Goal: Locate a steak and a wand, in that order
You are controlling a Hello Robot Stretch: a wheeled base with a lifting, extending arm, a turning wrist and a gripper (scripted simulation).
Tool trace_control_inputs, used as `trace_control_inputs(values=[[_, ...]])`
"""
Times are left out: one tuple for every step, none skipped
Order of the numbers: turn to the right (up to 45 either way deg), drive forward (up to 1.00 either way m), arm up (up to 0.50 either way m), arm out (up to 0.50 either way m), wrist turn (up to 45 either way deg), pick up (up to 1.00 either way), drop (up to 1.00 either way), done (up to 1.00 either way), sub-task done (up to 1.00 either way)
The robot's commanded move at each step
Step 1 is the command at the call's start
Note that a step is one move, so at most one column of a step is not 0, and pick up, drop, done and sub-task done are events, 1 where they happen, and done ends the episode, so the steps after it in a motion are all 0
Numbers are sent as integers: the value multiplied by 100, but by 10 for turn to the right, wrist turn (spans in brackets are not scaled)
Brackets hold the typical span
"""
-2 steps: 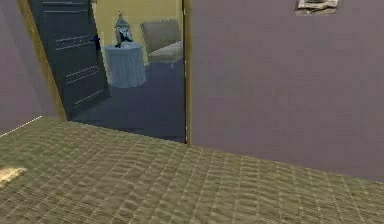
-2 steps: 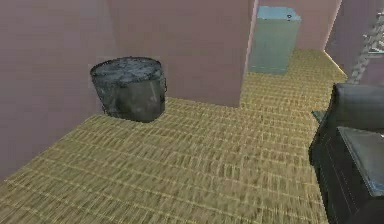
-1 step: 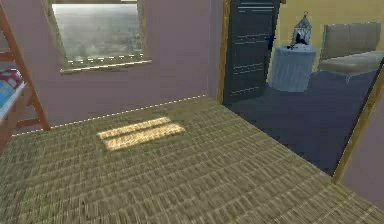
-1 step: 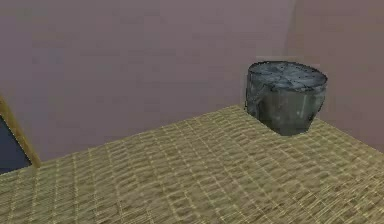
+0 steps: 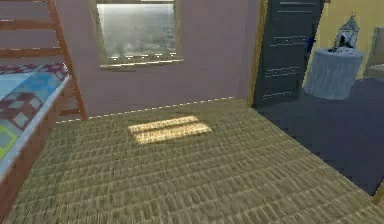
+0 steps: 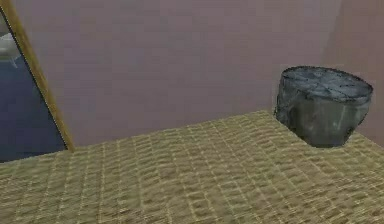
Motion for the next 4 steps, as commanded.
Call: trace_control_inputs(values=[[0,85,0,0,0,0,0,0,0],[420,0,0,0,0,0,0,0,0],[0,55,0,0,0,0,0,0,0],[120,0,0,0,0,0,0,0,0]])
